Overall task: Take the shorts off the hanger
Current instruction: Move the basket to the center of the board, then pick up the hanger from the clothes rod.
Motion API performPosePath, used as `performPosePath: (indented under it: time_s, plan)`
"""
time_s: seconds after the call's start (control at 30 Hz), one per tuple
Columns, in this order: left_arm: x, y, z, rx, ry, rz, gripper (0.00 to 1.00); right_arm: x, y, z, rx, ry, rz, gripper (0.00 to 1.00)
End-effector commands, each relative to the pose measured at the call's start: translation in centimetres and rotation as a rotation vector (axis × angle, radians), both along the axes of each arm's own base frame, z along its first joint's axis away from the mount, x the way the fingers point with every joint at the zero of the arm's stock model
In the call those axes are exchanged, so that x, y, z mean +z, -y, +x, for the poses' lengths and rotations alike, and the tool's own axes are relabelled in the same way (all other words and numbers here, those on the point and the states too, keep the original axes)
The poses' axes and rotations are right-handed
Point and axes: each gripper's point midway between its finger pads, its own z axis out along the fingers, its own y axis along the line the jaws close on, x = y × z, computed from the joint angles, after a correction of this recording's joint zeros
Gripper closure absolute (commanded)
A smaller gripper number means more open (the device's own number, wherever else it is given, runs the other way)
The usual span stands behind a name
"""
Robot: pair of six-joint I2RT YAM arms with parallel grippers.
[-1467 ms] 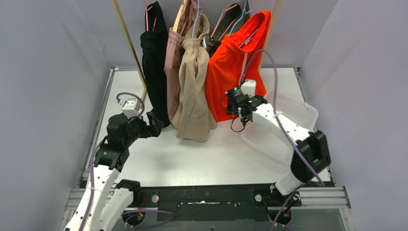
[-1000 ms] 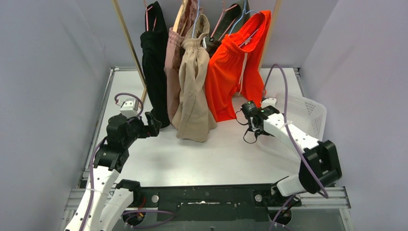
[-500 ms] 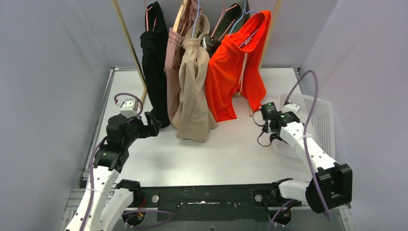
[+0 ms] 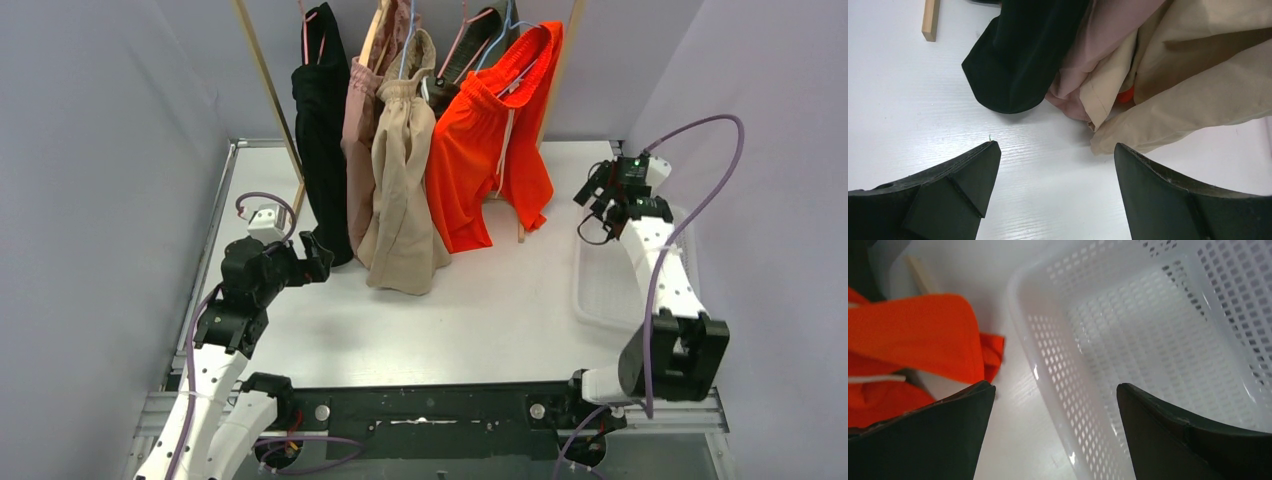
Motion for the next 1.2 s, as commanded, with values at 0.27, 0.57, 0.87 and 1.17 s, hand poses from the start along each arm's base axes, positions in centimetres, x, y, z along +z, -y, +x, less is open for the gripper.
performPosePath:
  time_s: [0.27, 0.57, 0.87, 1.17]
  plan:
    - [2.5, -1.7, 0.8, 0.116, 0.062, -0.015, 0.15, -4.5, -1.7, 14.7, 0.326, -0.059, 0.086, 0.0]
    - [2.5, -1.5, 0.9, 0.099, 0.07, -0.01, 0.15, -2.1, -5.0, 14.5, 0.372, -0.024, -0.069, 0.01]
    - [2.8, -2.7, 1.2, 0.175, 0.08, -0.011, 0.15, 8.3, -8.2, 10.0, 0.285, 0.179, -0.139, 0.02]
    - [2.8, -3.4, 1.3, 0.218, 0.085, -0.007, 0.15, 20.2, -21.2, 6.5, 0.462, 0.579, 0.006, 0.04]
